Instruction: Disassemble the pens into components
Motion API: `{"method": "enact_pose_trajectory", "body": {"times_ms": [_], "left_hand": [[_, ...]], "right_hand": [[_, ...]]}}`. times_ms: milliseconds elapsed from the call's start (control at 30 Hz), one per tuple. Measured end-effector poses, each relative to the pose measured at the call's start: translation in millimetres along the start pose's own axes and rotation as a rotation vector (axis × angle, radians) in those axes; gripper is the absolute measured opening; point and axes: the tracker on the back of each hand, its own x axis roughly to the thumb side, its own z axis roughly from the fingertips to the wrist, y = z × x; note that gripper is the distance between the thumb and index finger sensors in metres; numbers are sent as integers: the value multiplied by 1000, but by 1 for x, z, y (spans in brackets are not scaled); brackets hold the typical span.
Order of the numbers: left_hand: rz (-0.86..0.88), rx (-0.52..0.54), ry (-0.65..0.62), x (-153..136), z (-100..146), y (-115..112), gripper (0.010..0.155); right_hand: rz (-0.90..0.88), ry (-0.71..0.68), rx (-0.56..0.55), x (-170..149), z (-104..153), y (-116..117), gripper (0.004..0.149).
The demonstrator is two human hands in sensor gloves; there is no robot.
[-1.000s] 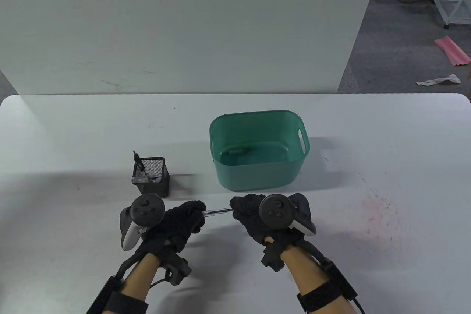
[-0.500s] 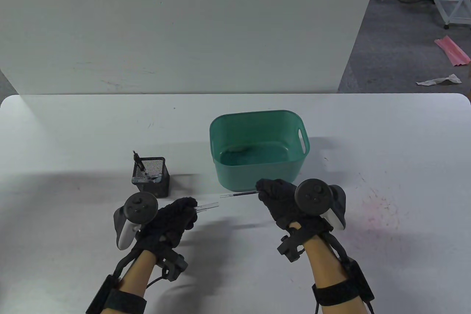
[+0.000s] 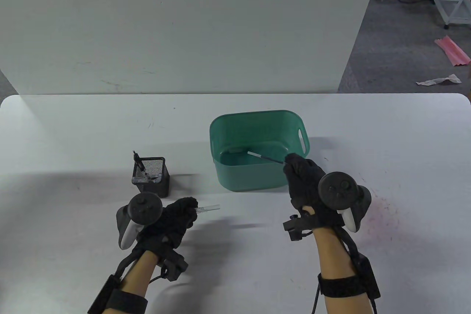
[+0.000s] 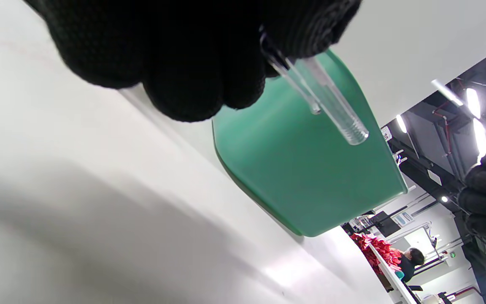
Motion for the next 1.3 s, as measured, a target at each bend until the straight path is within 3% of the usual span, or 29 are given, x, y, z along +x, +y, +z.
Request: {"method": "enact_pose_trajectory", "body": {"times_ms": [367,600,933,1100,1300], "left_hand": [[9,5,-16,-1,0,1,45],[7,-4,-19,-1,0,0,46],[-2,-10,-20,-2,-1,1,46],[-12,-17,-17,-2,-2,0,46],[-17,-22,-22,-1,-3,0,46]], "right_hand": [[194,163,-2,16,-43,28,40],[442,239,62,31,-67,53,40],[643,285,142,39,-83,85,40],[684,302,164,38,-86,88,41],[605,274,155,41,-83,76,49]]}}
